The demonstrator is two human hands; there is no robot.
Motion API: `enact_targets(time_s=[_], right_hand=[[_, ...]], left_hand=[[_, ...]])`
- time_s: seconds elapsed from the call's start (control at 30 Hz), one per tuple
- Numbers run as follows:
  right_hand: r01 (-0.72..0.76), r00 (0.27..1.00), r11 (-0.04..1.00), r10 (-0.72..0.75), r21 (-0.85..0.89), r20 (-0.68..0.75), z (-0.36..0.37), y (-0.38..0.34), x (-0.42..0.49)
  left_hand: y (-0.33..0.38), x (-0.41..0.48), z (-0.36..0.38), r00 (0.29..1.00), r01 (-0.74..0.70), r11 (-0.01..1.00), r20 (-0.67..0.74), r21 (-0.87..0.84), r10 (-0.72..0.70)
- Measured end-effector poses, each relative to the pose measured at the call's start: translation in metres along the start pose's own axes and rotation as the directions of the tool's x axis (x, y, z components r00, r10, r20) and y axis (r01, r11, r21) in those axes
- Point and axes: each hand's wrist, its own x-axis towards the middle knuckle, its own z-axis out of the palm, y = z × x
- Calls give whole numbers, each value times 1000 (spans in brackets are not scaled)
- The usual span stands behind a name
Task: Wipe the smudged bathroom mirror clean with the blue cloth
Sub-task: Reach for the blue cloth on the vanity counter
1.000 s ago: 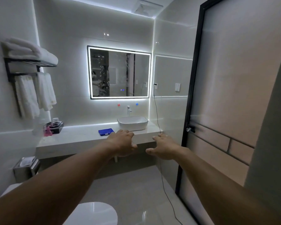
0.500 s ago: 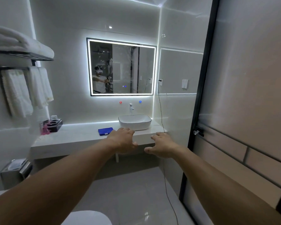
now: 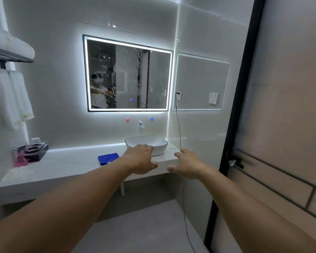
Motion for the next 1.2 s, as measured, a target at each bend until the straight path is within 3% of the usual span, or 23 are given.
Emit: enact_targets(time_s=[0.2,0.77,1.2], right_hand=[[-22,1000,1000,22,-13,17,11,16,58],[161,987,987,-161,-20,-5,21,72,287],[266,959,964,-267,22,93,76,1,483]], left_hand=[[-17,53,24,1000,6,1000,29,-9,-6],[-44,256,65,987,163,987,-4,-10,-163],[-199,386,102,957,288,958,36,-5,-287]])
